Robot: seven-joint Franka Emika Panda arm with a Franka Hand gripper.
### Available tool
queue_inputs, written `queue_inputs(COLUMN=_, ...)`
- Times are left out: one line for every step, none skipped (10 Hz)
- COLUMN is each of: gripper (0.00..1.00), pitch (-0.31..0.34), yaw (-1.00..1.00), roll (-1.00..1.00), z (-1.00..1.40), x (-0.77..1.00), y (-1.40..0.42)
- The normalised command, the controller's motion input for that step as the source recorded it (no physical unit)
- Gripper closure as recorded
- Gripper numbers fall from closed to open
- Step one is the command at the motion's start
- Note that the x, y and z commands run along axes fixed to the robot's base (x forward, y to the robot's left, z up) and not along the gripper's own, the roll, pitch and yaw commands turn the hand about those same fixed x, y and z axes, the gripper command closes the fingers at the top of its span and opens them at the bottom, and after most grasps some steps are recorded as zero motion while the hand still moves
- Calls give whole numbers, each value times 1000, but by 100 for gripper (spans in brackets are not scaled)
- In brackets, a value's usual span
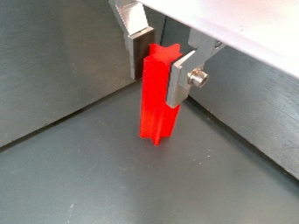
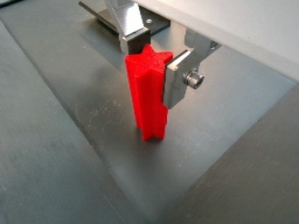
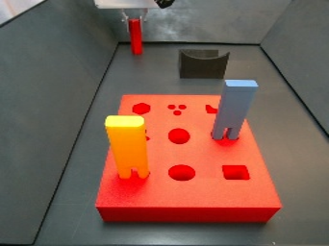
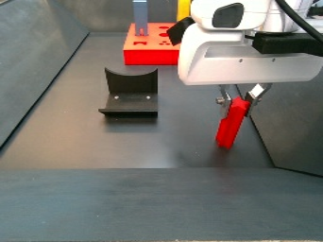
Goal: Pick up the star object. Move up. Move to above the board. Insert the star object.
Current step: Pick up the star object, then move up, then move to above the board.
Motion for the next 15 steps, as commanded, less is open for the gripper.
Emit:
queue_inputs(gripper=100, pitch=0, yaw=0, roll=0, z=0, x=0, y=0)
queue_inputs(gripper=100, pitch=0, yaw=0, roll=0, z=0, x=0, y=0)
queue_inputs(gripper=100, pitch=0, yaw=0, roll=0, z=833, x=0, y=0)
queue_inputs(gripper=100, pitch=10, yaw=43, roll=26, z=781, x=46, y=73)
queue_inputs(gripper=100, pitch=46, yaw=32, roll=38, z=665, x=37, y=70)
queue_inputs(gripper=100, pitch=68, yaw=15, roll=51, z=531, x=24, y=44)
queue_inputs(gripper=100, pitch=88, yaw=3, roll=73, z=350, x=7, y=24)
queue_inputs(gripper=100, pitch=98, yaw=3, roll=90, z=216, x=-3, y=17)
queue_inputs(gripper=100, pitch=-36, yaw=-293, roll=237, z=1000, x=-69, y=130)
queue_inputs(gripper=100, pitch=-33, yaw=-280, roll=230, z=1000, x=-71, y=130)
queue_inputs(gripper=100, pitch=-8, yaw=-190, roll=172, z=1000, x=-77, y=113)
queue_inputs(gripper=100, pitch=9, yaw=-128, roll=137, z=1000, x=-77, y=102)
queue_inputs(gripper=100, pitch=28, yaw=-76, roll=109, z=1000, x=-76, y=94)
queue_inputs(gripper=100, pitch=45, yaw=-45, roll=94, z=1000, x=-73, y=88)
queue_inputs(gripper=100, pitch=64, yaw=-18, roll=84, z=1000, x=-68, y=81)
